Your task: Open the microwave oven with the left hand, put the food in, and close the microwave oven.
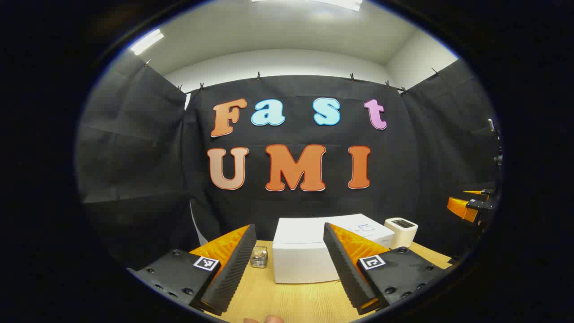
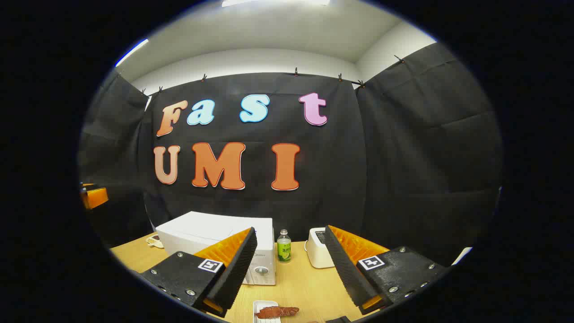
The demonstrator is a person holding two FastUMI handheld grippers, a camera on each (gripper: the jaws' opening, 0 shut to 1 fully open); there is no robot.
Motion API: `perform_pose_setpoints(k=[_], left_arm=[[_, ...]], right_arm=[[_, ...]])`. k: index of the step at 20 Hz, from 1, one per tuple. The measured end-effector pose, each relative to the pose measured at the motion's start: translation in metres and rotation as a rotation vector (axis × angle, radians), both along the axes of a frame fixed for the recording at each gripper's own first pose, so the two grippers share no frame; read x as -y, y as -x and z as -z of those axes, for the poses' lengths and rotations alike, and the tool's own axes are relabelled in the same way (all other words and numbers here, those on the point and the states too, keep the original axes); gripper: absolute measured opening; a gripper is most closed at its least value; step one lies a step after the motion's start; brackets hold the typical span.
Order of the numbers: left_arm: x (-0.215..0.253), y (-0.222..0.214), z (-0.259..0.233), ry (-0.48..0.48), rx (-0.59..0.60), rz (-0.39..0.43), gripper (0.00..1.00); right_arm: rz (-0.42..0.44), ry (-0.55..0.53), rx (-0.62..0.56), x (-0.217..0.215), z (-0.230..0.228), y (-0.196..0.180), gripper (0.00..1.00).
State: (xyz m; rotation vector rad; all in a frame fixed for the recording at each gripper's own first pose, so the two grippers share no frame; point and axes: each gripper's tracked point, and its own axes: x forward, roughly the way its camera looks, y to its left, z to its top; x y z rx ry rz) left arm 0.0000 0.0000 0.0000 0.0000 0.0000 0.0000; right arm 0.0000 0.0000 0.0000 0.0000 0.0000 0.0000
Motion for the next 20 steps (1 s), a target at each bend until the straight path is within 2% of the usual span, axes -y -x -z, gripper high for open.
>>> perform_pose_setpoints(k=[3, 5, 7, 8, 10, 11, 12, 14, 15, 16, 19, 20], left_arm=[[-0.002, 0.002, -0.003, 0.003, 0.010, -0.004, 0.98], [-0.004, 0.002, 0.000, -0.001, 0.007, -0.007, 1.00], [-0.004, 0.001, 0.002, -0.005, 0.006, -0.004, 0.94], [-0.005, 0.000, 0.004, -0.003, 0.003, -0.007, 0.98], [-0.009, 0.001, 0.004, 0.005, 0.005, -0.013, 0.98], [-0.010, 0.001, 0.005, 0.007, 0.005, -0.014, 0.94], [-0.010, 0.001, 0.005, 0.005, 0.006, -0.016, 0.98], [-0.010, 0.001, 0.006, -0.001, 0.008, -0.016, 0.95], [-0.010, 0.001, 0.005, -0.001, 0.010, -0.013, 0.98], [-0.009, 0.000, 0.007, -0.001, 0.010, -0.013, 0.94], [-0.008, 0.001, 0.009, -0.002, 0.006, -0.011, 0.94], [-0.007, 0.000, 0.011, 0.000, 0.004, -0.006, 0.98]], right_arm=[[-0.029, -0.025, -0.020, -0.005, 0.004, 0.004, 0.94], [-0.015, -0.007, -0.016, 0.000, 0.003, 0.000, 0.94], [-0.007, 0.005, -0.018, 0.003, 0.004, 0.001, 0.94], [-0.015, 0.004, -0.018, -0.002, 0.005, 0.002, 0.94], [-0.026, 0.005, -0.021, -0.005, 0.006, 0.002, 0.94], [-0.029, 0.011, -0.019, -0.006, 0.005, 0.002, 0.94], [-0.028, 0.016, -0.018, -0.005, 0.006, 0.001, 0.94], [-0.026, 0.019, -0.017, -0.005, 0.007, 0.001, 0.94], [-0.027, 0.014, -0.015, -0.007, 0.007, 0.001, 0.94], [-0.029, 0.011, -0.017, -0.007, 0.008, 0.001, 0.94], [-0.030, 0.016, -0.017, -0.007, 0.009, 0.001, 0.94], [-0.031, 0.017, -0.017, -0.007, 0.008, 0.001, 0.94]])
